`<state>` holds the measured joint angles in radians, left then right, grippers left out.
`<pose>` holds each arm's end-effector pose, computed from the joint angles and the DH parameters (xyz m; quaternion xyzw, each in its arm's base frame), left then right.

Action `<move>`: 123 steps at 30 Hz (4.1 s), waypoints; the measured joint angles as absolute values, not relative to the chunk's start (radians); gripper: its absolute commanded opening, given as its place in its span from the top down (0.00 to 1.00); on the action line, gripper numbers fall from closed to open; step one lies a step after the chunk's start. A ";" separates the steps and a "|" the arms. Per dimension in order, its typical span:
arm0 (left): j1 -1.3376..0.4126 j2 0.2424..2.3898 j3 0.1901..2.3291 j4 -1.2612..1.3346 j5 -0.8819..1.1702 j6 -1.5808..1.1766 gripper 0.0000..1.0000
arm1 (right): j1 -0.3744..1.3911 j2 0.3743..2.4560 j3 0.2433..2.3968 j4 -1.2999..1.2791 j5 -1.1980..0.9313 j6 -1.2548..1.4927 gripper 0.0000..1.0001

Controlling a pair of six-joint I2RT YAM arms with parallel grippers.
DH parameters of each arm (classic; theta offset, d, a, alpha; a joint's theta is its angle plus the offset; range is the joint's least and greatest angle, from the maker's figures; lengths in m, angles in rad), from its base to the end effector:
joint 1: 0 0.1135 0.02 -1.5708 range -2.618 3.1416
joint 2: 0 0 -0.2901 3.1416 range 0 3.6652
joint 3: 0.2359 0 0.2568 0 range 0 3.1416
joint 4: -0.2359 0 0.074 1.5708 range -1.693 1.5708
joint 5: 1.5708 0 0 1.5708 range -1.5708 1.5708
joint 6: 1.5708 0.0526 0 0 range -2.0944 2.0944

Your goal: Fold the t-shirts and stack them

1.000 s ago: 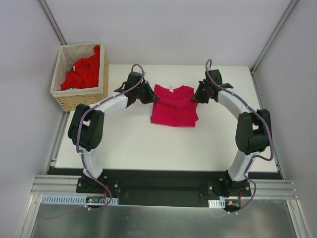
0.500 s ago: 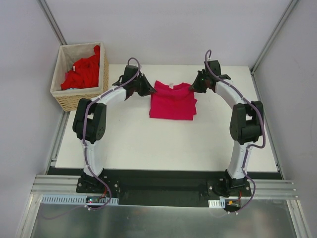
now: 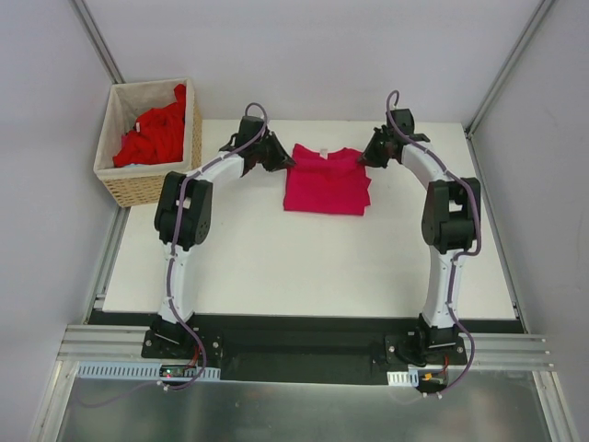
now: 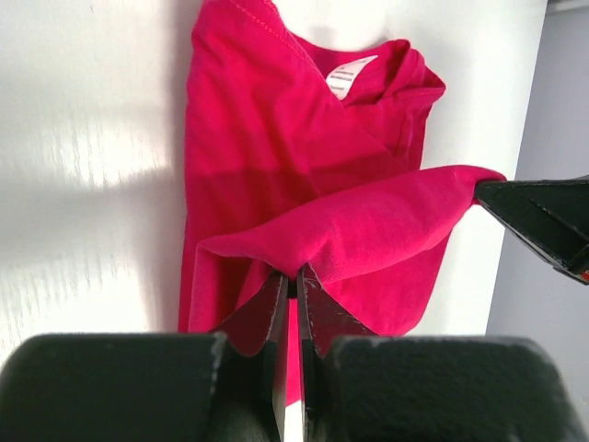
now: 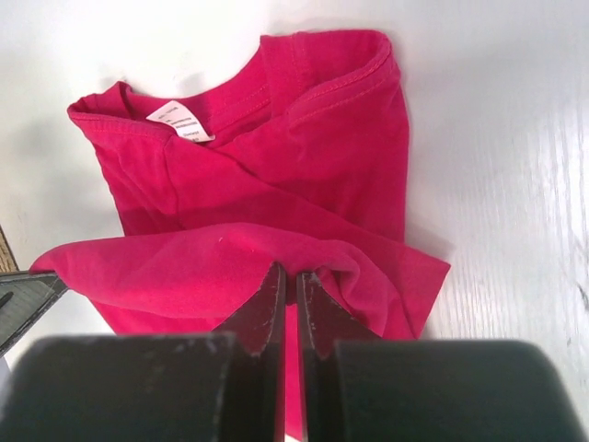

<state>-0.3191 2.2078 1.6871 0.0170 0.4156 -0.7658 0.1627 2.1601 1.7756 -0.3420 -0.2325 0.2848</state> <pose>0.5117 -0.1914 0.2156 -0.0843 0.8448 -0.4090 0.3345 0.5198 0.0976 0.2335 0.0079 0.9073 0.1935 0.3733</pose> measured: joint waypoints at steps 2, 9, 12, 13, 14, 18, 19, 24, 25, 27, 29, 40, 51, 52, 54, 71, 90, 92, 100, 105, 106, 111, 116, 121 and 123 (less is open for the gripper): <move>-0.312 2.228 1.711 0.017 0.416 -0.764 0.57 | 0.159 2.187 1.806 -0.340 -0.238 0.287 0.79; -0.291 2.276 1.772 0.017 0.397 -0.737 0.01 | 0.154 2.236 1.848 -0.308 -0.250 0.293 0.00; -0.286 2.279 1.782 0.020 0.389 -0.719 0.01 | 0.154 2.229 1.839 -0.264 -0.247 0.282 0.00; -0.286 2.278 1.784 0.025 0.389 -0.714 0.01 | 0.154 2.218 1.826 -0.244 -0.247 0.280 0.00; -0.287 2.275 1.784 0.028 0.390 -0.712 0.01 | 0.155 2.201 1.804 -0.224 -0.245 0.276 0.00; -0.293 2.236 1.763 0.028 0.417 -0.713 0.01 | 0.167 2.076 1.700 -0.209 -0.222 0.256 0.00; -0.295 2.210 1.743 0.030 0.422 -0.713 0.01 | 0.176 2.027 1.672 -0.212 -0.217 0.251 0.00; -0.343 2.026 1.589 0.046 0.447 -0.719 0.01 | 0.245 1.825 1.560 -0.192 -0.214 0.246 0.00; -0.355 1.997 1.563 0.052 0.450 -0.721 0.01 | 0.258 1.798 1.542 -0.186 -0.214 0.246 0.00; -0.384 1.936 1.495 0.088 0.464 -0.732 0.01 | 0.291 1.752 1.493 -0.169 -0.214 0.246 0.00; -0.409 1.911 1.436 0.141 0.483 -0.751 0.01 | 0.313 1.741 1.446 -0.157 -0.219 0.250 0.00; -0.405 2.029 1.287 0.272 0.498 -0.809 0.01 | 0.298 1.863 1.300 -0.133 -0.221 0.258 0.01; -0.404 2.104 1.311 0.348 0.515 -0.823 0.01 | 0.291 1.935 1.266 -0.057 -0.226 0.274 0.01; -0.404 2.104 1.304 0.358 0.515 -0.823 0.01 | 0.292 1.935 1.251 -0.039 -0.227 0.280 0.01; -0.404 2.102 1.282 0.388 0.515 -0.824 0.01 | 0.292 1.926 1.229 -0.009 -0.226 0.289 0.01; -0.472 1.687 0.680 0.546 0.461 -0.857 0.01 | 0.458 1.653 0.849 0.134 -0.164 0.344 0.01; -0.630 1.319 0.385 0.459 0.302 -0.910 0.01 | 0.709 1.268 0.512 0.093 0.034 0.459 0.00; -0.630 1.291 0.400 0.388 0.295 -0.901 0.01 | 0.710 1.244 0.522 0.028 0.049 0.457 0.00; -0.635 1.200 0.555 0.112 0.263 -0.844 0.01 | 0.709 1.221 0.717 -0.306 0.151 0.383 0.00; -0.635 1.180 0.694 0.041 0.252 -0.807 0.01 | 0.709 1.218 0.960 -0.418 0.190 0.318 0.00; -0.635 1.181 0.709 0.037 0.253 -0.802 0.01 | 0.709 1.221 0.993 -0.427 0.196 0.307 0.00; -0.635 1.258 0.777 0.015 0.252 -0.791 0.01 | 0.695 1.277 1.089 -0.433 0.212 0.261 0.01; -0.635 1.365 0.805 0.012 0.251 -0.781 0.01 | 0.617 1.403 1.089 -0.429 0.189 0.239 0.00; -0.635 1.445 0.815 0.046 0.252 -0.773 0.01 | 0.554 1.506 1.092 -0.406 0.149 0.221 0.00; -0.635 1.468 0.818 0.061 0.253 -0.774 0.01 | 0.535 1.541 1.097 -0.396 0.132 0.216 0.00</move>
